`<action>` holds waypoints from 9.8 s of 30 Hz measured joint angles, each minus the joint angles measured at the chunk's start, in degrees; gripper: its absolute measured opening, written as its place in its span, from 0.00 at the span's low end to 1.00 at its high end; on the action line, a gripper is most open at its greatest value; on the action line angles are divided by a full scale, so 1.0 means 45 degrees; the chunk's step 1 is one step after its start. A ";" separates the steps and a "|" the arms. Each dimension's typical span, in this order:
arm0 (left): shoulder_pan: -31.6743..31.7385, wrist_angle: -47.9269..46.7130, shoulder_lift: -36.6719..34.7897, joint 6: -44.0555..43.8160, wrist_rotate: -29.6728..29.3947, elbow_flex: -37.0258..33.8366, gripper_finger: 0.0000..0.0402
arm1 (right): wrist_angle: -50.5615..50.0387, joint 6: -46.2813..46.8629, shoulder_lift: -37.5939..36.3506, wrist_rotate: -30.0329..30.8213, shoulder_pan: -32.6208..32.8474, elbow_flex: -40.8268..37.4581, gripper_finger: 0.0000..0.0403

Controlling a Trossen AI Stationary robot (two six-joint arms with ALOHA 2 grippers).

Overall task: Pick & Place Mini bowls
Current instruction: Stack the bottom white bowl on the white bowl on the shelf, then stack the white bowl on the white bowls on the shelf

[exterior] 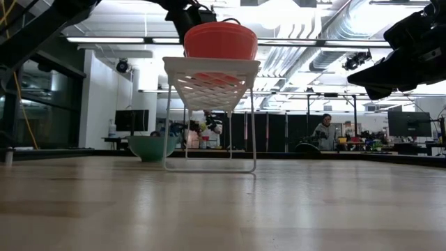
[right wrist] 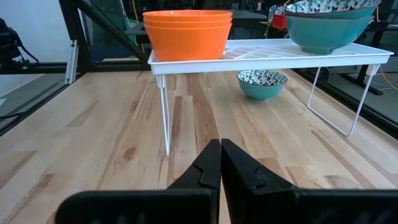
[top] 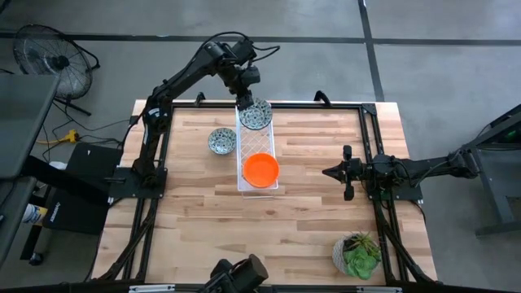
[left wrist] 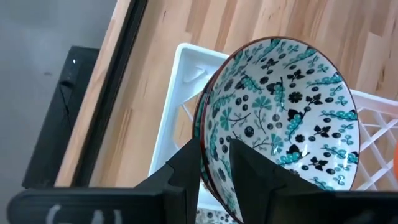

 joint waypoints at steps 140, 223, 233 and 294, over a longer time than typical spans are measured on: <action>-0.1542 1.6628 -0.7430 0.4883 0.1946 -1.5159 0.00 | -0.0005 0.0000 0.0000 -0.0001 0.0004 0.0002 0.00; -0.2029 1.1992 -0.5327 0.5095 0.1854 -1.0705 0.00 | -0.0004 0.0000 0.0000 -0.0002 0.0003 0.0004 0.00; -0.2003 1.1767 -0.5105 0.4997 0.1657 -1.0717 0.00 | -0.0005 0.0000 0.0004 0.0002 0.0004 0.0000 0.00; 0.2254 0.4339 -0.7858 1.0331 -0.1093 -1.5525 0.00 | -0.0005 0.0000 0.0003 -0.0003 -0.0001 0.0002 0.00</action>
